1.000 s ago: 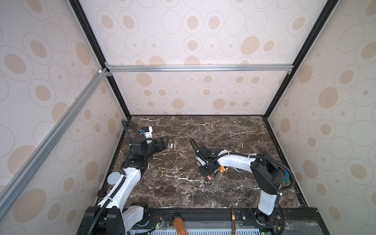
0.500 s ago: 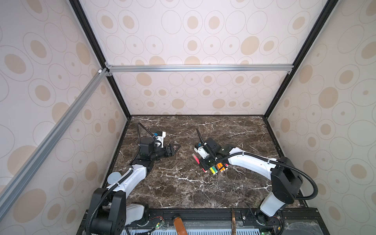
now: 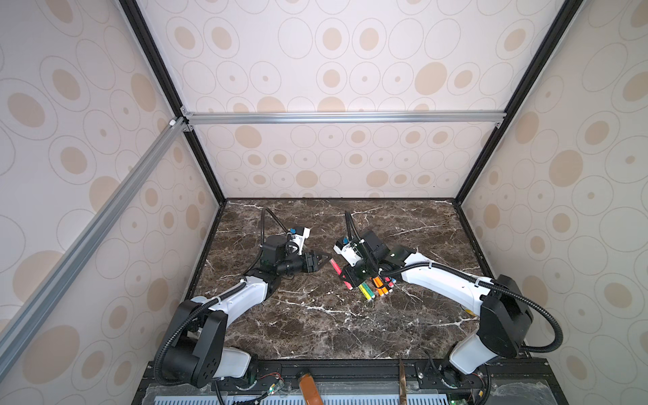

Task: Remove pen caps from pens
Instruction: Open the pen cap on the pen.

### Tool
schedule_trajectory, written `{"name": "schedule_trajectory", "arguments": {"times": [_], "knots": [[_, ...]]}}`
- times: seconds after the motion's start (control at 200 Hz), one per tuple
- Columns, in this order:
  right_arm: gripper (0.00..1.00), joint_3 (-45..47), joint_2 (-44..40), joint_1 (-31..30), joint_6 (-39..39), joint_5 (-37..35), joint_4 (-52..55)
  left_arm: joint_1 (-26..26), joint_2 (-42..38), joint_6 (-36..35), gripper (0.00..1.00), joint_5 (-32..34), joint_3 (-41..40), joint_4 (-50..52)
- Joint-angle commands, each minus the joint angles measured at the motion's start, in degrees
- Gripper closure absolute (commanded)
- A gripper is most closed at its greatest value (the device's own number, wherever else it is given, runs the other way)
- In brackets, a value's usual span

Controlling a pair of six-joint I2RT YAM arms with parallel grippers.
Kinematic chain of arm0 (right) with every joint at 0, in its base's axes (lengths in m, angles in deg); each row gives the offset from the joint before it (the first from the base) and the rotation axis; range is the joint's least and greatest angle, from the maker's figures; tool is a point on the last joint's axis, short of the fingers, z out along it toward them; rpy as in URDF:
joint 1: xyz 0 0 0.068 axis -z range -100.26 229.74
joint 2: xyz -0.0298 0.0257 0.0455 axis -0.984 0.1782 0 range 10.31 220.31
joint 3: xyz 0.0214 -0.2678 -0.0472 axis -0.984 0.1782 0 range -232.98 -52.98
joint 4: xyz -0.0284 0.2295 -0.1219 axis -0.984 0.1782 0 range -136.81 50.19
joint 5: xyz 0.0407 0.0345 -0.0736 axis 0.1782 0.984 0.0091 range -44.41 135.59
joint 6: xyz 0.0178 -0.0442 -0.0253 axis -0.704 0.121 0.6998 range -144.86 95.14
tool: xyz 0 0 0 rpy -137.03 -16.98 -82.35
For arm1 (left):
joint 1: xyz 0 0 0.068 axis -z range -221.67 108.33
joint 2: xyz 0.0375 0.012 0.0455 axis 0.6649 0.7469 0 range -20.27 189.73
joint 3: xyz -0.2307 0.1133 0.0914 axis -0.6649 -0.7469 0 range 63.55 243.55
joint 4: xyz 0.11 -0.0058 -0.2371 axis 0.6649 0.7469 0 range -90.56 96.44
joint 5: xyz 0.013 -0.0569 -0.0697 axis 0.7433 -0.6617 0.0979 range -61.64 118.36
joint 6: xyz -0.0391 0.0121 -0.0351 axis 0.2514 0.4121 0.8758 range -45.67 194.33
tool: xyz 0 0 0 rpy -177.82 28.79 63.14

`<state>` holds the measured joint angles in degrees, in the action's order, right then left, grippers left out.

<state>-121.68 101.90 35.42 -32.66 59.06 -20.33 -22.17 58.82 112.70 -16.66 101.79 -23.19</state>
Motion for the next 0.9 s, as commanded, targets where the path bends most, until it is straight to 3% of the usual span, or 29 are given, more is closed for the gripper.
{"name": "schedule_trajectory", "arguments": {"times": [0.0, 0.395, 0.71, 0.89], "knots": [[1.0, -1.6, -1.6, 0.0, 0.9, 0.3, -0.6, 0.7, 0.6, 0.9, 0.42, -0.6, 3.2, -2.6], [1.0, -1.4, -2.0, 0.0, 0.1, -0.7, -3.6, 2.3, 4.7, 0.6, 0.54, -0.7, 4.6, -2.2], [1.0, -1.1, -1.5, 0.0, 0.1, -1.3, -4.7, 2.7, 6.0, 1.1, 0.79, -2.3, 5.6, -3.4], [1.0, -0.7, -1.5, 0.0, 0.1, -1.8, -5.3, 3.0, 6.2, 1.6, 0.84, -3.1, 6.0, -4.1]]}}
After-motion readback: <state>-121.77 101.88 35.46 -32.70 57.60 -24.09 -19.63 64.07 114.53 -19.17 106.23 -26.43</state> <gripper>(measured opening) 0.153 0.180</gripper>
